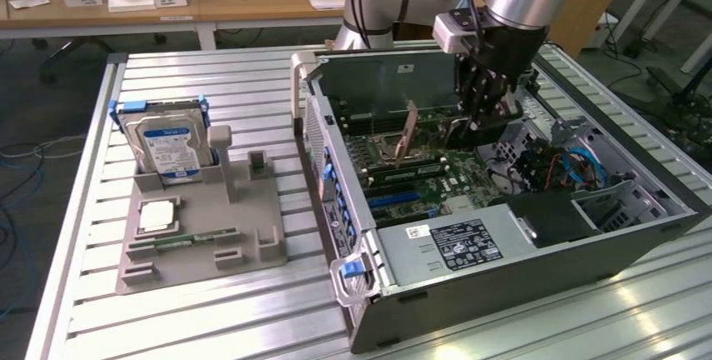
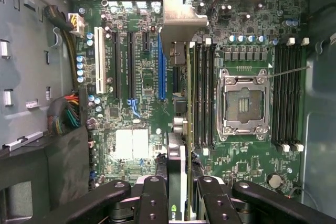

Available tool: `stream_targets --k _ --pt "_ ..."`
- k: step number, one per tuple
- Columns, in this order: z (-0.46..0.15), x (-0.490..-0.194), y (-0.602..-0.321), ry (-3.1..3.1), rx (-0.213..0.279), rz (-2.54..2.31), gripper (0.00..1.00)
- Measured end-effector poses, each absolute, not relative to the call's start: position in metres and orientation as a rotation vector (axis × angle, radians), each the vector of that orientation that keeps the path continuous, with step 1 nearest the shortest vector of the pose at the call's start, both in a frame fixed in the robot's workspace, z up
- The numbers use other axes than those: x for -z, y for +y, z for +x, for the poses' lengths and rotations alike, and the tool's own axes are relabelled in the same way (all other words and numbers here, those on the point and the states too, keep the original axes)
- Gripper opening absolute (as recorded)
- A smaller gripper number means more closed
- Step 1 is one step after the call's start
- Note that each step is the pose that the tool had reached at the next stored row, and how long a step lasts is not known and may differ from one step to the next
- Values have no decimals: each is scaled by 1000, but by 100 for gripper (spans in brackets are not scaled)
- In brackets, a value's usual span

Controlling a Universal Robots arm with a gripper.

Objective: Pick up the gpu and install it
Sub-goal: 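Insert the gpu into the slot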

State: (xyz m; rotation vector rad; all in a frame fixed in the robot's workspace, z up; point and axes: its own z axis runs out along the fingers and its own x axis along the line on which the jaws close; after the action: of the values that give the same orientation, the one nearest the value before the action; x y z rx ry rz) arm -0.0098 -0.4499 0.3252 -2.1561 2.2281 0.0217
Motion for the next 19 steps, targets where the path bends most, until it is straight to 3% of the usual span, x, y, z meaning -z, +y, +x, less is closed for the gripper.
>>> stream_targets --k 19 --pt "-24 -324 -452 2228 -22 -2157 27"
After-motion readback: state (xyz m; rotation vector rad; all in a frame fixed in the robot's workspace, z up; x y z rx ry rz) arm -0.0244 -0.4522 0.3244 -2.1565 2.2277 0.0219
